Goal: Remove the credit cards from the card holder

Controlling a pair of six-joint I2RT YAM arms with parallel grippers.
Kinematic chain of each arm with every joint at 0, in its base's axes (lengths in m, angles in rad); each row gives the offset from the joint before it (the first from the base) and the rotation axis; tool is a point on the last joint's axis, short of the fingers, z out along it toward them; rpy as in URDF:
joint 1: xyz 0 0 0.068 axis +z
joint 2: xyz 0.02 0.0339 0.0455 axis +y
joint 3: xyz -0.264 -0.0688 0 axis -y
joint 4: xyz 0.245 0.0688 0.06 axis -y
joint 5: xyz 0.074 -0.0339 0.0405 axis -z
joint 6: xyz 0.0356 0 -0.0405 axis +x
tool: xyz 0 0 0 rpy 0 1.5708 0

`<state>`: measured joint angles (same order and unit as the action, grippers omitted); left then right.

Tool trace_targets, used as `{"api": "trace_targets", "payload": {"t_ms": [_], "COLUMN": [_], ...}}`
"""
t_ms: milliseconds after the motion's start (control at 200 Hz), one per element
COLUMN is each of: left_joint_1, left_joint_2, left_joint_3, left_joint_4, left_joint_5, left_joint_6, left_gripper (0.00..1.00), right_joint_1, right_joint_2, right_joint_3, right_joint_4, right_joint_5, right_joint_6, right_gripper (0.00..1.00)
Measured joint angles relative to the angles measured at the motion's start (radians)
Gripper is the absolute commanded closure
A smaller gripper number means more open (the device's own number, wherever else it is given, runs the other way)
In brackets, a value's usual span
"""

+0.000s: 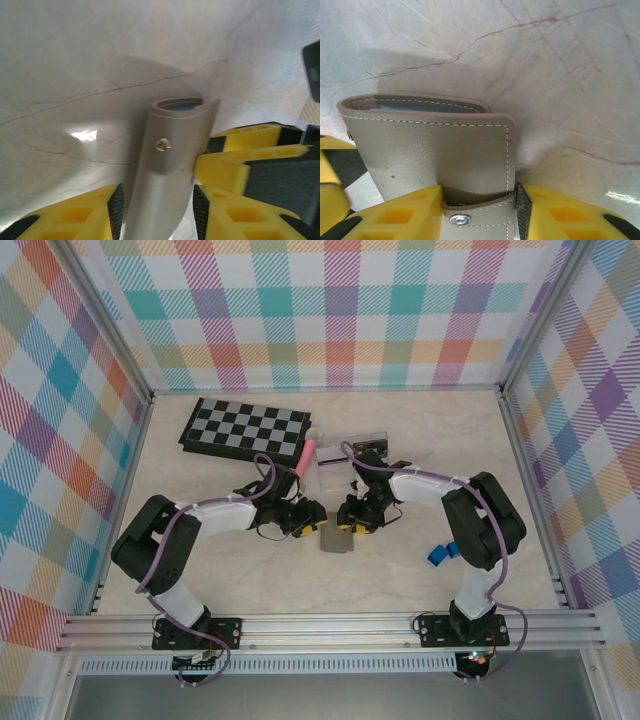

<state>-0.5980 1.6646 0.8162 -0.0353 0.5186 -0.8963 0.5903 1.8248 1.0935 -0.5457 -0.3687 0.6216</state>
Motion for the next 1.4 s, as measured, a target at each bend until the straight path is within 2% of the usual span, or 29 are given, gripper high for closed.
{"api": "trace_targets", "payload": {"t_ms": [260,615,745,900,1010,1225,1400], "left_joint_1": [-0.002,-0.002,-0.002,-0.002,-0.002,-0.002,-0.002], "left_joint_2": [0.047,0.074,0.063,0.032,0.030,0.029,0.028], "left_joint_3": [-0.022,-0.055,-0.057,-0.057,-0.060,-0.060,-0.060], "left_joint_4": [0.092,0.189,0.203,0.202,0.203,0.203,0.203], "left_joint_5": [0.071,0.102,0.102,0.081,0.069,0.067,0.067], "left_joint_6": [-0.032,-0.058,-0.056,-0.054,-0.055,-0.058,-0.058], "left_gripper": [0.61,0.81,0.89,0.94,0.97,1.00,1.00], "right_joint_1": [0.000,0.000,0.010,0.058,0.098,0.146,0.156], "right_joint_2": [0.013,0.012,-0.027,-0.127,-0.138,-0.085,-0.042], "right_joint_3": [0.006,0.006,0.006,0.006,0.018,0.077,0.108], "right_joint_4": [0.004,0.003,-0.020,-0.065,-0.097,-0.140,-0.154], "right_joint_5": [-0.012,0.000,0.083,0.198,0.253,0.299,0.311], "right_joint_6": [0.000,0.000,0.010,0.014,0.014,0.010,0.006], "right_gripper": [0.57,0.52,0.42,0.39,0.40,0.50,0.51]}}
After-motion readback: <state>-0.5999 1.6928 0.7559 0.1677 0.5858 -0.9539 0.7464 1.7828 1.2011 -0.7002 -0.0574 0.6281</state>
